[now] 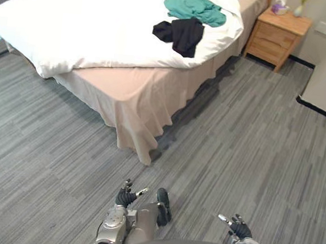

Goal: Tidy the bed and pick cloth on bed and put in laundry

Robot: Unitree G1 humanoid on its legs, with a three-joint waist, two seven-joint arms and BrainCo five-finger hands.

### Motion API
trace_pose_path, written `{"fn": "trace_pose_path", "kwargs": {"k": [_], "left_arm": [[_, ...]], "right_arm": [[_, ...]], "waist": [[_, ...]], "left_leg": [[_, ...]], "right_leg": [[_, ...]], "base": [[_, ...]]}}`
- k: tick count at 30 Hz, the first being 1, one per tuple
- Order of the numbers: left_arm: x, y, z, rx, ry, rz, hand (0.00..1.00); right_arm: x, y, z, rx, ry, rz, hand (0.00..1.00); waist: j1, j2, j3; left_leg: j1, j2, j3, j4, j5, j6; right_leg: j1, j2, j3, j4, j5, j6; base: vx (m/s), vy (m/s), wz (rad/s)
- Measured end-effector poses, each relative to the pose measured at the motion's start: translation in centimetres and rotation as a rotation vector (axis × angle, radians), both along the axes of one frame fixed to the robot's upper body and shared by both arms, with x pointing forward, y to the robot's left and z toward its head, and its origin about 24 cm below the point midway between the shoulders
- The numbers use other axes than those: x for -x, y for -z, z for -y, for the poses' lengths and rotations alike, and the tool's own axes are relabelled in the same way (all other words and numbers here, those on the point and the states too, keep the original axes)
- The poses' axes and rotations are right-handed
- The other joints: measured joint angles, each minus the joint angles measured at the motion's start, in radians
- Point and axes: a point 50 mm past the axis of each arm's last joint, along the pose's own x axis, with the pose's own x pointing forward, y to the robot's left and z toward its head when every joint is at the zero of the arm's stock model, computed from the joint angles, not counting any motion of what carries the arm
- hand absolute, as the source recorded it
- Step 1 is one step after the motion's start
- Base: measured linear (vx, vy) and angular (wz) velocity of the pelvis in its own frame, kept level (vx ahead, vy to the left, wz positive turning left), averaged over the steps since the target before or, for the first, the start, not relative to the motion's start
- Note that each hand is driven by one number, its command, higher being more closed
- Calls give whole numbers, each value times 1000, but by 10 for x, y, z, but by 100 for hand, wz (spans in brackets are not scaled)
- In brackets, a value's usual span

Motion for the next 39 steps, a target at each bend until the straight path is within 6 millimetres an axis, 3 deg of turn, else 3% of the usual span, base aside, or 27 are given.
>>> {"fn": "trace_pose_path", "kwargs": {"k": [1,2,3,4,5,6,8,9,10,12,13,16,17,18,19,20,21,25,27,29,31,33,34,37,39], "left_arm": [[3,2,0,-8,-6,-17,0],[6,4,0,-11,-7,-30,0],[8,5,1,-6,0,-44,0],[11,6,1,-7,5,-54,0],[16,9,0,1,-1,-79,0],[19,10,-1,9,-11,-88,0],[24,12,-5,33,-66,-110,0],[25,14,-7,44,-95,-125,0],[26,14,-8,52,-114,-132,0],[30,16,-14,72,-186,-153,0],[33,16,-15,77,-208,-162,0],[38,18,-19,96,-278,-172,0],[39,17,-22,106,-310,-163,0],[42,19,-14,138,-336,-169,0],[42,19,-11,150,-346,-164,0],[40,19,-6,174,-368,-154,0],[41,19,-1,189,-378,-152,0],[54,22,-7,284,-617,-144,0],[57,22,-12,304,-719,-140,0],[64,23,-20,305,-838,-148,0],[77,25,-22,301,-919,-174,0],[94,26,-25,300,-1063,-176,0],[98,26,-29,289,-1104,-172,0],[84,10,-64,224,-1241,6,0],[44,-30,-115,151,-1250,292,0]], "right_arm": [[-1,1,2,20,4,-12,0],[-2,1,4,32,-4,-22,0],[-2,1,8,52,9,-28,0],[-3,0,9,64,9,-23,0],[-6,-2,14,98,18,-11,0],[-6,-2,15,107,22,-5,0],[-7,-3,16,116,20,0,0],[-7,-3,16,120,16,0,0],[-8,-3,16,121,15,1,0],[-13,-3,13,119,0,8,0],[-14,-4,12,118,-9,10,0],[-22,-5,3,117,-90,27,0],[-23,-5,-3,109,-135,30,0],[-28,-7,3,136,-162,40,0],[-27,-7,4,139,-174,34,0],[-29,-7,8,150,-185,26,0],[-29,-7,10,154,-192,20,0],[-25,-3,9,142,-221,-50,0],[-24,-2,8,132,-207,-68,0],[-20,0,6,120,-198,-99,0],[-14,2,6,113,-196,-130,0],[-13,1,13,118,-190,-139,0],[-13,2,13,112,-180,-140,0],[-4,4,9,44,-100,-162,0],[1,4,9,9,-75,-157,0]], "waist": [[0,-1,-1],[-2,0,-2],[-12,12,-8],[-11,13,-8],[-16,17,-9],[-20,20,-8],[-24,22,-8],[-25,16,-10],[-25,17,-10],[-29,21,-9],[-29,22,-9],[-25,22,5],[-12,10,12],[-15,39,11],[-15,43,10],[-16,74,5],[-15,79,7],[-6,73,3],[-8,62,9],[-1,49,17],[22,49,16],[27,71,3],[24,65,-5],[25,39,-29],[25,39,-33]], "left_leg": [[51,-25,-1,-14,-47,-11],[81,-36,-12,-28,-64,-13],[153,-62,-41,-62,-86,-20],[191,-75,-56,-79,-93,-23],[284,-91,-95,-115,-97,-24],[329,-92,-131,-138,-98,-26],[396,-88,-210,-175,-99,-30],[418,-78,-260,-187,-110,-48],[427,-70,-287,-193,-114,-56],[442,-27,-390,-194,-137,-95],[444,-17,-415,-191,-144,-105],[444,22,-519,-118,-224,-128],[445,18,-540,-73,-266,-154],[448,59,-534,-46,-287,-180],[445,70,-524,-46,-283,-191],[461,93,-509,-62,-270,-208],[469,103,-505,-73,-261,-219],[454,140,-457,-55,-187,-249],[403,148,-409,40,-187,-251],[350,183,-273,157,-220,-261],[336,195,-206,125,-237,-258],[316,202,-202,-4,-155,-264],[324,195,-202,-31,-154,-263],[341,162,-198,-136,-120,-254],[364,151,-188,-166,-97,-258]], "right_leg": [[-63,-23,13,183,73,36],[-105,-33,14,289,150,56],[-190,-50,16,496,251,70],[-230,-65,5,584,232,63],[-300,-90,-57,702,144,55],[-328,-96,-99,703,92,47],[-389,-96,-150,621,16,31],[-423,-88,-149,516,-21,31],[-436,-80,-147,446,-29,27],[-472,-29,-100,144,-18,26],[-480,-16,-77,84,-7,25],[-502,33,28,-124,133,20],[-488,23,58,-163,238,21],[-467,39,3,-122,205,-11],[-466,39,-20,-108,179,-19],[-458,42,-62,-79,144,-35],[-450,44,-77,-69,130,-43],[-369,53,-166,-140,105,-74],[-327,46,-209,-181,106,-78],[-257,38,-254,-228,108,-83],[-222,27,-274,-246,109,-80],[-227,31,-274,-249,111,-56],[-231,30,-274,-256,116,-49],[-257,10,-286,-264,123,-38],[-245,-1,-292,-263,123,-36]], "base": [[46,362,5],[-30,385,11],[-75,297,23],[-178,362,57],[-230,278,71],[-280,257,86],[-362,267,114],[-258,228,132],[23,66,139],[359,-141,132],[370,-214,120],[317,-276,105],[201,-290,94],[185,-285,99],[238,-237,103],[166,-167,80],[174,-194,81],[57,-160,55],[-11,-36,76],[-67,25,76],[-178,51,31],[-173,73,6],[15,126,8],[59,110,19],[-5,37,5]]}}
